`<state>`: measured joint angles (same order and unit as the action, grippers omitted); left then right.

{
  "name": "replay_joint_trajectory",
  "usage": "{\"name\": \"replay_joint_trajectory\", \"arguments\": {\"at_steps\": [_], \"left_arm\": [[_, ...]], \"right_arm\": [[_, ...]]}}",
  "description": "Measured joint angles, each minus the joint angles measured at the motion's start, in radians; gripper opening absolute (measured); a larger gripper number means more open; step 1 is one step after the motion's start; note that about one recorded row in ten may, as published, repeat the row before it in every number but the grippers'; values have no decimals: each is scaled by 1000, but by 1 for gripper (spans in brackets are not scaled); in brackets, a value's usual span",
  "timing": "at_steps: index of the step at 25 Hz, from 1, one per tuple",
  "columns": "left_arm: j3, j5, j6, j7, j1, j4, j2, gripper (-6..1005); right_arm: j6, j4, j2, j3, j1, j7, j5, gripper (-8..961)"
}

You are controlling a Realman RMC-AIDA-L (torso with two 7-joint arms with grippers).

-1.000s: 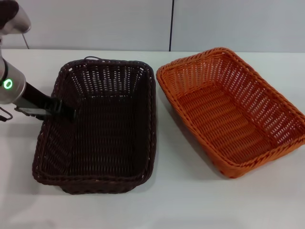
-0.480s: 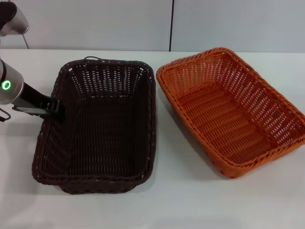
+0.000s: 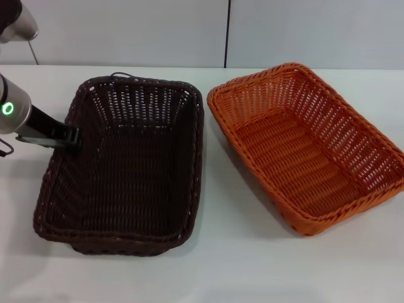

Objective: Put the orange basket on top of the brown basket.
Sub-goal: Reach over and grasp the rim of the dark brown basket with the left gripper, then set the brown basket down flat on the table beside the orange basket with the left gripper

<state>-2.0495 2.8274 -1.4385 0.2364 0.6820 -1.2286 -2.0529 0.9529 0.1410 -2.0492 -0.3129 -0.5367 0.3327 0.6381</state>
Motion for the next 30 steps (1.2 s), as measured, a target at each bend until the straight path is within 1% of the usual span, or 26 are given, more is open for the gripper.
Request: {"name": "replay_joint_trajectory", "arguments": {"at_steps": [4, 6, 11, 12, 13, 18, 19, 21, 24, 25, 28, 30], "left_arm": [[-3, -1, -2, 1, -6, -33, 1, 213], [2, -6, -9, 1, -31, -122, -2, 208], [-4, -8, -35, 14, -41, -194, 1, 200], [-4, -8, -35, 14, -41, -194, 1, 199], [-14, -8, -64, 41, -37, -239, 2, 199], [-42, -8, -116, 85, -30, -341, 4, 196], [-57, -8, -139, 110, -27, -391, 5, 196], [-63, -8, -150, 125, -24, -406, 6, 196], [-85, -8, -206, 208, -4, -450, 9, 196], [-85, -8, -206, 208, -4, -450, 9, 196], [-96, -16, -325, 368, 43, -458, 18, 196], [-97, -19, -336, 384, 47, -456, 19, 196]], "right_arm": [[0, 0, 0, 0, 0, 0, 0, 781], [0, 0, 0, 0, 0, 0, 0, 781], [0, 0, -2, 0, 0, 0, 0, 781], [-1, 0, -2, 0, 0, 0, 0, 781], [-1, 0, -2, 0, 0, 0, 0, 781], [0, 0, -3, 0, -1, 0, 0, 781], [-1, 0, -3, 1, -1, 0, 0, 781], [-1, 0, -3, 1, -1, 1, 0, 781], [0, 0, -5, 1, -2, 2, 0, 782], [0, 0, -5, 1, -2, 2, 0, 782], [0, 0, -6, 2, -2, 3, -1, 782], [-1, -2, -6, 2, -2, 6, -2, 782]]}}
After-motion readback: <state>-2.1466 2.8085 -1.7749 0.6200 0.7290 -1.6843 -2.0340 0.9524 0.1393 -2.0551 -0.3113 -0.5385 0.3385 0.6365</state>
